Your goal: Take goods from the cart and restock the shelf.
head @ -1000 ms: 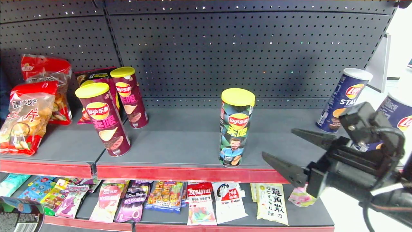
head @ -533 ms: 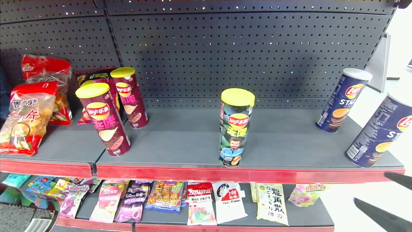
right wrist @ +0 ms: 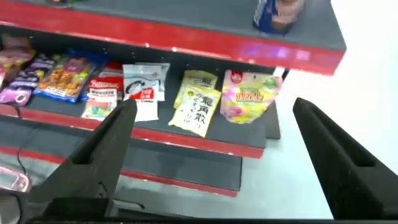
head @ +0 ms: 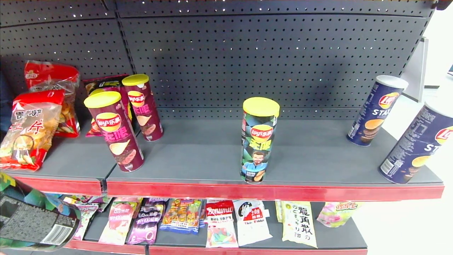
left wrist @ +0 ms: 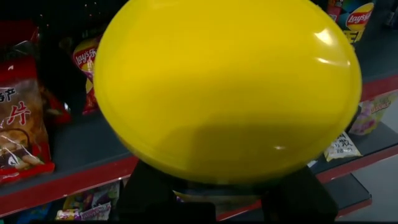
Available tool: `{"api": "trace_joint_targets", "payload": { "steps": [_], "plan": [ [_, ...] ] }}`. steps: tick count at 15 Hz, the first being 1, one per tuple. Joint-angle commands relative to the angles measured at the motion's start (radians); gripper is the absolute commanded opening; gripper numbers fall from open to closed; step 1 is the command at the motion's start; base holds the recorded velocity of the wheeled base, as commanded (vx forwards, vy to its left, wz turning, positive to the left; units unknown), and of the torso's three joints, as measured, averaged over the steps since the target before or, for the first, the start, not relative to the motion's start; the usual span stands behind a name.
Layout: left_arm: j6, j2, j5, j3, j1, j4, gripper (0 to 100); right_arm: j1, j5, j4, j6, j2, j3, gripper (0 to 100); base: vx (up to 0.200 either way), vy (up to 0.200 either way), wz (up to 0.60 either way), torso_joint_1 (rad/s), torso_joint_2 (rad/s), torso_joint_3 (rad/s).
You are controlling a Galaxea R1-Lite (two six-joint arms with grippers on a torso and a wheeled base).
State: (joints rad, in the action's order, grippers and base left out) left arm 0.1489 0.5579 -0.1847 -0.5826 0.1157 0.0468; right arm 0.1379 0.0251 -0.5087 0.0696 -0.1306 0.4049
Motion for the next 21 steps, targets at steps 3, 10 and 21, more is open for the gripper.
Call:
{"api": "trace_joint_targets", "payload": {
  "steps": [3, 10, 21],
  "plan": [
    [0.000, 0.016, 0.004, 0.001, -0.001, -0.004, 0, -0.003, -0.083, 0.478, 0.006, 0.029, -0.365, 100, 0.000, 0.000, 0.00, 0.000, 0.00, 0.000],
    [0.003, 0.011, 0.008, -0.002, -0.001, -0.005, 0, -0.138, -0.025, 0.484, 0.033, 0.086, -0.370, 100, 0.000, 0.000, 0.00, 0.000, 0.00, 0.000],
    [-0.005, -0.118, 0.011, 0.047, -0.001, 0.001, 0, -0.135, -0.008, 0.489, -0.022, 0.131, -0.374, 100, 0.000, 0.000, 0.00, 0.000, 0.00, 0.000]
  ]
}}
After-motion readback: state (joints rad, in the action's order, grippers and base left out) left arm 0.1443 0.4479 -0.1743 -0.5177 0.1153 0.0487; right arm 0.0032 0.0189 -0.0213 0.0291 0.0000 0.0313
